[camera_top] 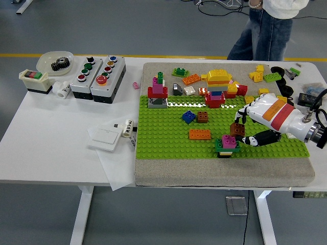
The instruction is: Pick up the brick,pile it on top of brick,press brick,pick up the brick,pile it on top of brick,press brick
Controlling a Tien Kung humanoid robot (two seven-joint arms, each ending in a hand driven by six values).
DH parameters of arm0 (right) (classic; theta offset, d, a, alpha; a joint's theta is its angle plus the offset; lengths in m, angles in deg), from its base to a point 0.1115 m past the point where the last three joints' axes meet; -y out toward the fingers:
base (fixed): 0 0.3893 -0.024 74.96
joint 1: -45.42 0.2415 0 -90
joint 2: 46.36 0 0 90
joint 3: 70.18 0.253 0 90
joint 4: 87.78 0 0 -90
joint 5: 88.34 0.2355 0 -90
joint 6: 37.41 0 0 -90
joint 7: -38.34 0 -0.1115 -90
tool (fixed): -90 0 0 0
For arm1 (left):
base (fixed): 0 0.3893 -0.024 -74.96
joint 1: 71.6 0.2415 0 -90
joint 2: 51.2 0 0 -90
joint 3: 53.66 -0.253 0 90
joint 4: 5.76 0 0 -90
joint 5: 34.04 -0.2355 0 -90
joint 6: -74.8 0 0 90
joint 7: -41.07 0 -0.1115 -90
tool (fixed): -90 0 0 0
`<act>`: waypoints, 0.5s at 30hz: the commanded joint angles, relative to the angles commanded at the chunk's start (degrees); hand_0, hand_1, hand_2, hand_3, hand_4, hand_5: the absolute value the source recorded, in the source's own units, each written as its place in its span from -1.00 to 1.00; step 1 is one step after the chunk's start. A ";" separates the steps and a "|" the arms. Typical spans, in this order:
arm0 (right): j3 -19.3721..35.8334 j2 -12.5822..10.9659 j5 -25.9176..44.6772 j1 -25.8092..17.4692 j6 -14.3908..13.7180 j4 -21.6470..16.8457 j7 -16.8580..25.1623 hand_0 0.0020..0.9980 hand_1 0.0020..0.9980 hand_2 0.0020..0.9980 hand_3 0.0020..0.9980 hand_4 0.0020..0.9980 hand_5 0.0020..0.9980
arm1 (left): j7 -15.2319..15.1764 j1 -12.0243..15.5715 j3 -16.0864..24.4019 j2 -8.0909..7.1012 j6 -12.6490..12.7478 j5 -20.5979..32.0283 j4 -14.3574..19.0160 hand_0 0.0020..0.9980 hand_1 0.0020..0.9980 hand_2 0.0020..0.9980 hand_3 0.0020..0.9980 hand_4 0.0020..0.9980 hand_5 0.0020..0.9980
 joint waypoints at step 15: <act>-6.58 -0.35 -2.78 6.42 0.84 0.03 1.38 -0.61 -0.40 -0.12 -0.01 0.48 -0.04 | -0.08 -0.26 -0.22 -0.15 0.13 0.34 0.05 0.48 0.48 0.57 0.30 0.49 0.31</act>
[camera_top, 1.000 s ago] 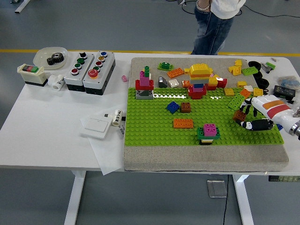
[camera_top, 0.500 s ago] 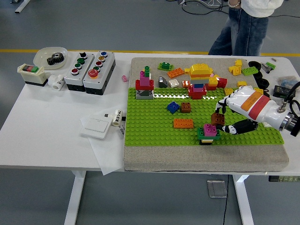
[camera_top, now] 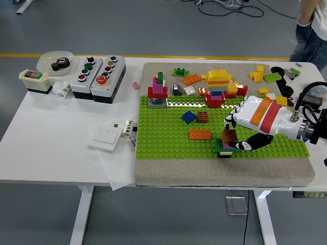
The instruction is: Pick up the brick,pile it on top of brick,press brick,pick up the brick,pile it on top of brick,press brick
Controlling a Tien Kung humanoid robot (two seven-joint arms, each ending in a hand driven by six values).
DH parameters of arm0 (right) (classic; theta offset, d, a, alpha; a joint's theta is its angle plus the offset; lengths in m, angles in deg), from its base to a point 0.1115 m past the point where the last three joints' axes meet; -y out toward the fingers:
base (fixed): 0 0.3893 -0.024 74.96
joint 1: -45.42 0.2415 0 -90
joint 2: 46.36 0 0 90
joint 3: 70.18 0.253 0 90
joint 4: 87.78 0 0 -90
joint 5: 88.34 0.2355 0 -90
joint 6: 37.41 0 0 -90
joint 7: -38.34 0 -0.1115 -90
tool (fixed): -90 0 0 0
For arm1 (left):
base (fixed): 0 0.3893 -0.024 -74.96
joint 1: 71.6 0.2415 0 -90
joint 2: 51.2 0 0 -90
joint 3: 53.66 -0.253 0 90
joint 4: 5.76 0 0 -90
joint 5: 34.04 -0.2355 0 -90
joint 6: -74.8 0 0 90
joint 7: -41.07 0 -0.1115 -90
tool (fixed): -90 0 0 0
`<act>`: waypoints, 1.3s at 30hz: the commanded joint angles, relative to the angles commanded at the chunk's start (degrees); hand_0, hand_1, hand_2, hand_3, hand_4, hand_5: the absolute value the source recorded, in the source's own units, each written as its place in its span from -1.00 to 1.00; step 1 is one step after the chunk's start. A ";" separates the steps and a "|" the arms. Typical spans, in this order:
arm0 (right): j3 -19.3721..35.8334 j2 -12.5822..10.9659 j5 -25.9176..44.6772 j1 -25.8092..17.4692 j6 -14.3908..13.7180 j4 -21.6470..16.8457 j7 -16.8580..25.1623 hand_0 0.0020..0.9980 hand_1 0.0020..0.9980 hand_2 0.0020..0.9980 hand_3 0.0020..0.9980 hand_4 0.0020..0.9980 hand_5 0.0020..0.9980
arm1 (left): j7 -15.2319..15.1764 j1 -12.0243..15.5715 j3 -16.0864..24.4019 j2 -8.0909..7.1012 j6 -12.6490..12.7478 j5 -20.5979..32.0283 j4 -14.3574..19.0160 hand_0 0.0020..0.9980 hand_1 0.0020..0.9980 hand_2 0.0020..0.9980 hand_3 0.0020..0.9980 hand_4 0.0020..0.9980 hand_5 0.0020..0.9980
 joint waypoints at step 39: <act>-1.50 1.83 0.37 0.48 0.82 4.95 0.32 -0.62 -0.37 -0.09 0.00 0.52 -0.02 | 0.15 -0.08 0.00 -0.07 -0.11 -0.23 0.12 0.48 0.47 0.56 0.30 0.49 0.30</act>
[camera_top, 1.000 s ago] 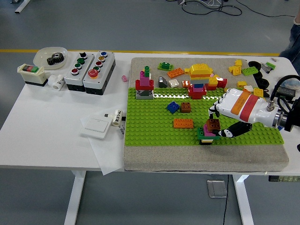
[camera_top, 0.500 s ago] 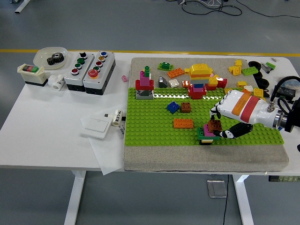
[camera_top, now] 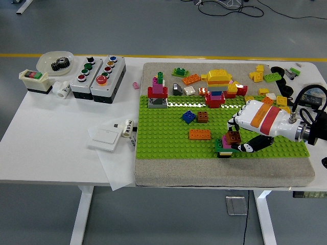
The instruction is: Pick up the brick,pile it on top of brick,press brick,pick up the brick,pile it on top of brick,press brick
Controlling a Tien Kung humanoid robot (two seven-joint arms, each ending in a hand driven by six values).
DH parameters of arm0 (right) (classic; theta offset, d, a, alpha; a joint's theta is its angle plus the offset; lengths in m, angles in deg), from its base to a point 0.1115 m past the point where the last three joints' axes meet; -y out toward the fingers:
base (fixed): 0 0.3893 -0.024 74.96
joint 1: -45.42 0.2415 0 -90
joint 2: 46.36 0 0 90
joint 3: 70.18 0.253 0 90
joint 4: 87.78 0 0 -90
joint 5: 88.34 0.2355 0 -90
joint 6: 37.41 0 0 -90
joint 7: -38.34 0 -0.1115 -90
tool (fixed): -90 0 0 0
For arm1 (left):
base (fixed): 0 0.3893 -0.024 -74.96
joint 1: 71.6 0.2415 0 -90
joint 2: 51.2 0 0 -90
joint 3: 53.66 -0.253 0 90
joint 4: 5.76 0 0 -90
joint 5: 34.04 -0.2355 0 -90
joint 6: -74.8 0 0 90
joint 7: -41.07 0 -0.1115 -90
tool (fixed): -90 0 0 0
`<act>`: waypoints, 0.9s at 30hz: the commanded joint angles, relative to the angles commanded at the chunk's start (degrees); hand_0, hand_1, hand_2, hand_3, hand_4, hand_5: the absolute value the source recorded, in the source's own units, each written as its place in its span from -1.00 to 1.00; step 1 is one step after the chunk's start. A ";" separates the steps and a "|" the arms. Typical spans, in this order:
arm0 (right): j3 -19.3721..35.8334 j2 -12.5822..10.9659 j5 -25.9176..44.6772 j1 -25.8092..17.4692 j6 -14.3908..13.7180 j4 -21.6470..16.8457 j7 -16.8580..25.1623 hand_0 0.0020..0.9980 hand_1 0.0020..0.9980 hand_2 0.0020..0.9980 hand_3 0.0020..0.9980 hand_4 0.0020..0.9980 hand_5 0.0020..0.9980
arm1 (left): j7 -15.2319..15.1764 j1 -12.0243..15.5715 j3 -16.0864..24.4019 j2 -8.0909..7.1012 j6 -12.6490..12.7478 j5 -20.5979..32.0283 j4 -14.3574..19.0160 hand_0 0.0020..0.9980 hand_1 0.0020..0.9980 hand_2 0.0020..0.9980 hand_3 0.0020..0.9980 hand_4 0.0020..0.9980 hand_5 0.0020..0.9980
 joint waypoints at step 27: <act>0.65 0.46 -0.21 0.09 0.66 -0.54 -0.17 -0.62 -0.34 -0.06 0.01 0.54 -0.04 | 0.06 -0.27 0.05 -0.19 0.20 -0.46 0.08 0.47 0.46 0.56 0.29 0.49 0.30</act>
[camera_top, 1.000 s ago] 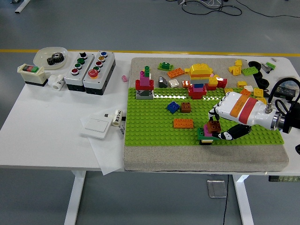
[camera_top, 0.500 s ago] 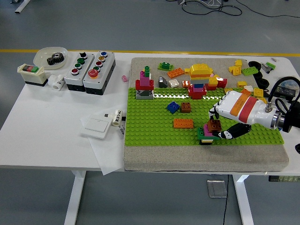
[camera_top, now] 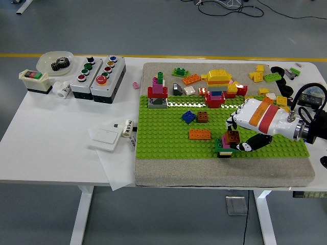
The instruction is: Pick up the brick,pile it on top of brick,press brick,pick up the brick,pile it on top of brick,press brick
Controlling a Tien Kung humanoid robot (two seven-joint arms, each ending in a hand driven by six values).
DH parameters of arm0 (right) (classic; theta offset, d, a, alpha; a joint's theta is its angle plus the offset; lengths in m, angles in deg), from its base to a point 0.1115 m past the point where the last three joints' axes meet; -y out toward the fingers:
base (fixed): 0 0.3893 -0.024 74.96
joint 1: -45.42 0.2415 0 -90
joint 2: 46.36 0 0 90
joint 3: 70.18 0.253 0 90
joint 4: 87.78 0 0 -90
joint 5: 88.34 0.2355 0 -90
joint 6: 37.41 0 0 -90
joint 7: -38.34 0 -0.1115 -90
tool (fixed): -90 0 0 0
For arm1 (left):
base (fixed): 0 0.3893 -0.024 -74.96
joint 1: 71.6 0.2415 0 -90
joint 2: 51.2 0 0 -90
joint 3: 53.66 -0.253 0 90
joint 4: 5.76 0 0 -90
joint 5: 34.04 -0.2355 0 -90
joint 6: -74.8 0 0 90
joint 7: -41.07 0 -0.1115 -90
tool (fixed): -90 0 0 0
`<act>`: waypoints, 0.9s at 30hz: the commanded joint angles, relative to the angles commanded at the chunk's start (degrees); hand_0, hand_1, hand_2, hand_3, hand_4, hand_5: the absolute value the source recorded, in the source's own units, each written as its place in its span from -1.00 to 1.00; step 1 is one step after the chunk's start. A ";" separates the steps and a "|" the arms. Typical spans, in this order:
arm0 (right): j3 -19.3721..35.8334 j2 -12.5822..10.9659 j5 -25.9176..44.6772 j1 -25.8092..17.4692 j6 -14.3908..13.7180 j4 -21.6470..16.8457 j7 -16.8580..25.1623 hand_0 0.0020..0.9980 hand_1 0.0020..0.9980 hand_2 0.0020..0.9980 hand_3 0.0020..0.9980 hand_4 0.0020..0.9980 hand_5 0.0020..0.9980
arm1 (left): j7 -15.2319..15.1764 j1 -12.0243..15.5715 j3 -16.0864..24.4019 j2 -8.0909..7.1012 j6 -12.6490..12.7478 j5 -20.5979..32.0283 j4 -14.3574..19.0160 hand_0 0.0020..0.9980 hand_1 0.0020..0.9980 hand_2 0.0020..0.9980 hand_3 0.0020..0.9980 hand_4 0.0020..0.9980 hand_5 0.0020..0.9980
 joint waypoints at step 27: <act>0.31 0.85 -0.44 -0.06 0.40 1.36 0.12 -0.61 -0.27 -0.02 0.02 0.55 -0.10 | 0.11 -0.27 -0.04 -0.19 0.46 -0.34 0.08 0.46 0.45 0.56 0.29 0.49 0.30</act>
